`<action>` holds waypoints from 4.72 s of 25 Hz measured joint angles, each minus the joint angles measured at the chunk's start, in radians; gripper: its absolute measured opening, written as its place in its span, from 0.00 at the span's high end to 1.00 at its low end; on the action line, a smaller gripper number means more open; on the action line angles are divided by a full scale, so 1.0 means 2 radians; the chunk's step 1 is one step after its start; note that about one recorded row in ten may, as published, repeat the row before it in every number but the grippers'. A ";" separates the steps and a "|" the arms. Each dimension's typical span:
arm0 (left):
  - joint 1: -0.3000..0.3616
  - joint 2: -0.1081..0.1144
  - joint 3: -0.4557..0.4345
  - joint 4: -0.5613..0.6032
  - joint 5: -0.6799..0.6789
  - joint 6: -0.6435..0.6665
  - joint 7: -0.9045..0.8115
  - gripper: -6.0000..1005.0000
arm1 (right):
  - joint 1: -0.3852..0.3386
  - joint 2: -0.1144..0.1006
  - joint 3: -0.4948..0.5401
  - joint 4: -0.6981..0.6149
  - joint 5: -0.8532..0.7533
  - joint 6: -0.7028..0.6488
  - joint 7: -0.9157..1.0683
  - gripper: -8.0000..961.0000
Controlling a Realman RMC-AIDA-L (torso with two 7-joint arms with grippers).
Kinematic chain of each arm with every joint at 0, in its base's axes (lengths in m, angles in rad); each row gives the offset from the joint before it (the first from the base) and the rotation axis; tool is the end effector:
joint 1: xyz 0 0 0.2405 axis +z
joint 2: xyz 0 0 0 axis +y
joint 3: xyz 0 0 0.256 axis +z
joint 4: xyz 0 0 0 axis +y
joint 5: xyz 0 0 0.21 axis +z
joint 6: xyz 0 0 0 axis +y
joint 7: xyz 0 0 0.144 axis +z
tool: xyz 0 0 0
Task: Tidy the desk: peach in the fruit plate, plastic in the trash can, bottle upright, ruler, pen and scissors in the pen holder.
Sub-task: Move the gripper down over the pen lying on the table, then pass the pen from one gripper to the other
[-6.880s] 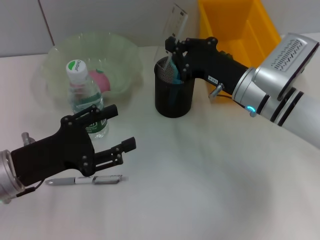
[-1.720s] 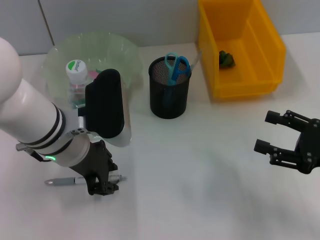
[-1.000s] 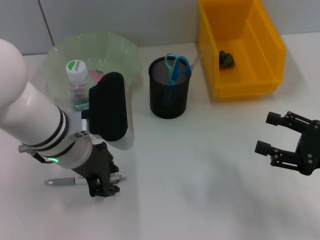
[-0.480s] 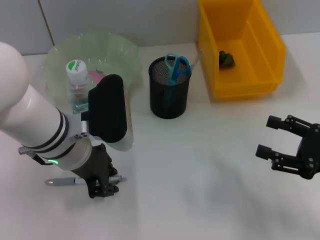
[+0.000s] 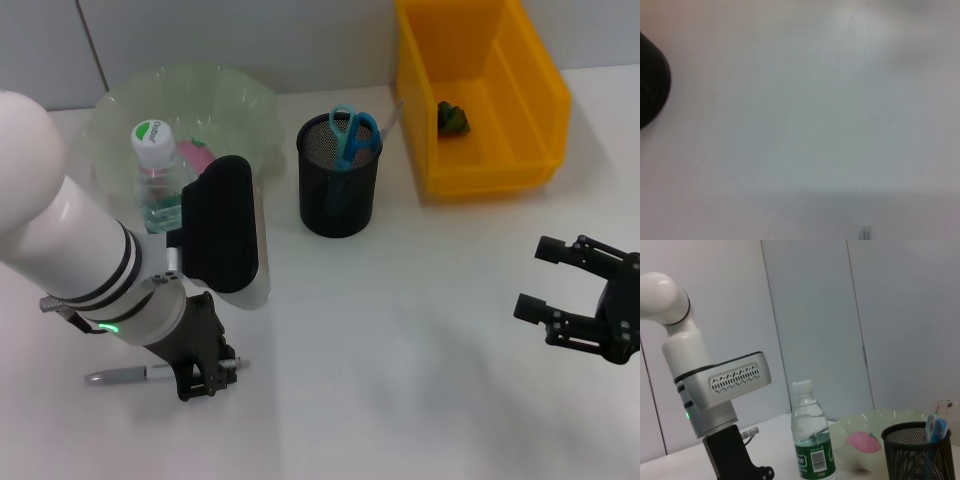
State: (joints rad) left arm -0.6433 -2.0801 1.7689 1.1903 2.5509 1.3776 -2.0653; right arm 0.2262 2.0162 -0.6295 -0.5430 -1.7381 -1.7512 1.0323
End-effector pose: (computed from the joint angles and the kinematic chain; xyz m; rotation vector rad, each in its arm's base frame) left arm -0.1781 0.3311 -0.0783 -2.9359 0.0704 0.8237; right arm 0.3302 0.2371 0.0375 -2.4461 0.5115 0.9429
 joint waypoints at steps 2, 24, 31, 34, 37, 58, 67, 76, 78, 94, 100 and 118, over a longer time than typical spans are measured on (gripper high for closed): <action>0.000 0.000 0.000 0.000 0.000 0.000 0.000 0.77 | -0.001 0.001 0.001 0.000 0.000 0.000 0.000 0.15; 0.075 0.004 -0.060 0.082 -0.330 -0.139 0.208 0.79 | -0.024 0.005 0.065 -0.001 0.002 -0.002 0.000 0.15; 0.066 0.004 -0.070 -0.021 -0.542 -0.180 0.368 0.79 | -0.024 0.005 0.065 0.000 0.001 -0.002 0.000 0.15; 0.067 0.005 -0.077 -0.045 -0.605 -0.178 0.423 0.79 | -0.024 0.006 0.065 0.000 0.001 -0.002 0.000 0.15; 0.066 0.003 -0.081 -0.082 -0.673 -0.179 0.501 0.80 | -0.023 0.006 0.064 0.000 0.001 -0.001 0.000 0.15; -0.024 0.000 -0.062 -0.353 -0.975 -0.090 0.761 0.79 | -0.014 0.017 0.066 0.000 0.004 0.005 -0.026 0.15; -0.021 0.000 -0.058 -0.369 -1.006 -0.100 0.793 0.79 | 0.000 0.027 0.067 0.000 0.005 0.012 -0.035 0.15; -0.007 0.001 -0.052 -0.370 -1.003 -0.072 0.750 0.79 | 0.005 0.030 0.068 0.006 0.007 0.018 -0.045 0.16; 0.003 0.004 -0.055 -0.370 -1.002 -0.057 0.725 0.79 | 0.010 0.030 0.066 0.011 0.007 0.016 -0.050 0.16; 0.105 0.021 -0.075 -0.349 -0.986 0.008 0.663 0.80 | 0.046 0.027 0.060 0.010 -0.011 -0.004 -0.040 0.16; 0.119 0.021 -0.076 -0.348 -0.985 0.012 0.675 0.80 | 0.048 0.028 0.059 0.010 -0.012 -0.014 -0.041 0.16; 0.120 0.001 -0.018 -0.353 -0.952 0.029 0.690 0.79 | 0.118 0.034 -0.005 0.089 -0.006 0.025 -0.111 0.16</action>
State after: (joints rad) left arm -0.4027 -2.0785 1.7329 0.4845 0.6475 1.4352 -0.6858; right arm 0.4621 2.0846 -0.6391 -0.3658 -1.7502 -1.7017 0.8107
